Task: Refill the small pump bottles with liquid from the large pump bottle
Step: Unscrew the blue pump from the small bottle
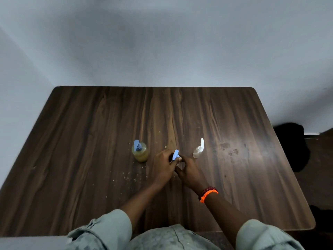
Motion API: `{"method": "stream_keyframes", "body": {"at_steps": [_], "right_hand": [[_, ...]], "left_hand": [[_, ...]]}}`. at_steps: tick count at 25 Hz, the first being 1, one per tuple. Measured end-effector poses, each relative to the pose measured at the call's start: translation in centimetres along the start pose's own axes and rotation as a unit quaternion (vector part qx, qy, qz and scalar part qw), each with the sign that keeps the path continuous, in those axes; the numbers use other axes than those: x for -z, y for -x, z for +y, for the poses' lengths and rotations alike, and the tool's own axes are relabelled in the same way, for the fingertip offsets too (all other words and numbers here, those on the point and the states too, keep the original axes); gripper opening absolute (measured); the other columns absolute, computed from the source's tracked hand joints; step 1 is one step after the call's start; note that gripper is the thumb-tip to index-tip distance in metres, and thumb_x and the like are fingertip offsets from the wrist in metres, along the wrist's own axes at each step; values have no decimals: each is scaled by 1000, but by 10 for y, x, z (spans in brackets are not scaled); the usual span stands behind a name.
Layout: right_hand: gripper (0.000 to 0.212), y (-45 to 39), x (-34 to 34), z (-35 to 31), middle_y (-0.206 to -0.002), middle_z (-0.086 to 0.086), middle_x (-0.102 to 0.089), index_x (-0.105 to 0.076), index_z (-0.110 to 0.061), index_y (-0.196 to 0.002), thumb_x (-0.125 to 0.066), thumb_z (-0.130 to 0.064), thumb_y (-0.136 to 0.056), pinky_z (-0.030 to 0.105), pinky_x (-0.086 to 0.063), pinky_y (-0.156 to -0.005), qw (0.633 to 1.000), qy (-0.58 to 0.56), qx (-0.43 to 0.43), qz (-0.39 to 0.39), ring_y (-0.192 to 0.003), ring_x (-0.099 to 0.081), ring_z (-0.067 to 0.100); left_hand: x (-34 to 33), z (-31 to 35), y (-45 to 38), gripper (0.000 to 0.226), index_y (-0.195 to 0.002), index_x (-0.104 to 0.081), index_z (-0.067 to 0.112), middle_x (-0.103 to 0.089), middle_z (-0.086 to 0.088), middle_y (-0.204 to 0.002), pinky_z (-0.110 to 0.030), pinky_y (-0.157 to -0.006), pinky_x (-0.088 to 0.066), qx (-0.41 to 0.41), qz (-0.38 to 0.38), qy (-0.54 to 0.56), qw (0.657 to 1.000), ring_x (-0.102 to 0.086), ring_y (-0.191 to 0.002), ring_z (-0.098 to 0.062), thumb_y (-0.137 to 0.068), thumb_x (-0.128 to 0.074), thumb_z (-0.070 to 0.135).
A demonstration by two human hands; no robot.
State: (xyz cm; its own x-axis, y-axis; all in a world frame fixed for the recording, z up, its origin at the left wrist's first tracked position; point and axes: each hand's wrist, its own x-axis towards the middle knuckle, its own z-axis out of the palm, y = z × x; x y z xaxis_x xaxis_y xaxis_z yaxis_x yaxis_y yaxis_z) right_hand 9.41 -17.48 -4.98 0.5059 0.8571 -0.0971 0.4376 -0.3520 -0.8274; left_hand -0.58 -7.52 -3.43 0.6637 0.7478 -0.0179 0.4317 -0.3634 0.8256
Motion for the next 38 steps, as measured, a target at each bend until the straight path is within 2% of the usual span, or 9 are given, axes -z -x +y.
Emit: {"method": "stream_keyframes", "body": {"at_steps": [4, 7, 10, 14, 18, 24, 28, 33, 38], "right_hand": [[35, 7, 2, -5, -118, 1, -77, -71, -9, -126, -75, -17, -92, 28, -55, -85, 1000, 9, 7, -8, -101, -70, 9], [27, 12, 4, -4, -109, 1, -77, -72, -11, -119, -72, -22, -95, 26, -51, -73, 999, -17, 10, -32, -80, -64, 1], [23, 17, 12, -2, -100, -4, -77, -73, -16, -117, -71, -28, -97, 24, -52, -70, 998, -50, 17, -24, -79, -66, 2], [21, 20, 15, 2, -89, -5, -73, -74, -19, -114, -72, -30, -96, 19, -43, -61, 999, -31, 12, -35, -61, -58, -3], [26, 21, 0, -7, -101, 1, -78, -74, -16, -117, -72, -30, -95, 30, -52, -67, 998, -16, 21, -61, -62, -59, -4], [27, 24, 6, -4, -96, -8, -75, -73, -24, -121, -71, -33, -96, 13, -45, -63, 998, -27, 13, -47, -67, -63, -5], [28, 24, 3, -4, -99, -4, -75, -73, -24, -121, -69, -36, -97, 15, -45, -63, 998, -27, 1, -57, -66, -62, -6], [31, 29, -5, -10, -101, -7, -73, -72, -20, -123, -70, -36, -96, 10, -44, -64, 998, -26, 7, -62, -69, -61, -11], [43, 34, -9, -6, -106, -2, -72, -71, -20, -117, -74, -52, -89, 23, -47, -70, 997, 13, -39, -67, -79, -63, 5]], "left_hand": [[0, 6, 6, 22, -93, -73, 16, -78, 4, -87, -11, -70, -54, 79, 39, 95, 992, -72, -82, -3, -82, -88, 27], [2, 5, 12, 38, -124, -73, 15, -81, 4, -111, -26, -92, -61, 105, -23, 221, 969, -77, -106, -9, -88, -83, 15], [9, -5, 19, 41, -128, -70, 7, -82, 8, -105, -24, -87, -63, 121, -44, 280, 951, -78, -106, -12, -89, -76, -4], [16, -9, 25, 51, -129, -70, 6, -81, -4, -112, -29, -89, -64, 135, -29, 287, 948, -78, -108, -15, -81, -85, -1], [11, -3, 27, 48, -129, -71, 7, -83, -1, -109, -28, -89, -64, 141, -41, 305, 941, -79, -103, -11, -83, -84, 3], [19, -10, 32, 42, -121, -74, 6, -84, -6, -107, -34, -92, -65, 139, -44, 329, 933, -80, -104, -19, -82, -85, 1], [18, -6, 34, 38, -120, -75, 5, -82, -11, -108, -35, -92, -63, 139, -19, 292, 946, -78, -106, -22, -83, -85, 5], [20, -2, 36, 11, -98, -81, 23, -82, 11, -88, -14, -76, -58, 122, -32, 245, 961, -77, -89, 2, -88, -83, 20], [24, 5, 33, 7, -91, -80, 18, -81, 1, -81, -26, -74, -61, 144, 93, 270, 947, -78, -82, -12, -88, -83, 23]]}}
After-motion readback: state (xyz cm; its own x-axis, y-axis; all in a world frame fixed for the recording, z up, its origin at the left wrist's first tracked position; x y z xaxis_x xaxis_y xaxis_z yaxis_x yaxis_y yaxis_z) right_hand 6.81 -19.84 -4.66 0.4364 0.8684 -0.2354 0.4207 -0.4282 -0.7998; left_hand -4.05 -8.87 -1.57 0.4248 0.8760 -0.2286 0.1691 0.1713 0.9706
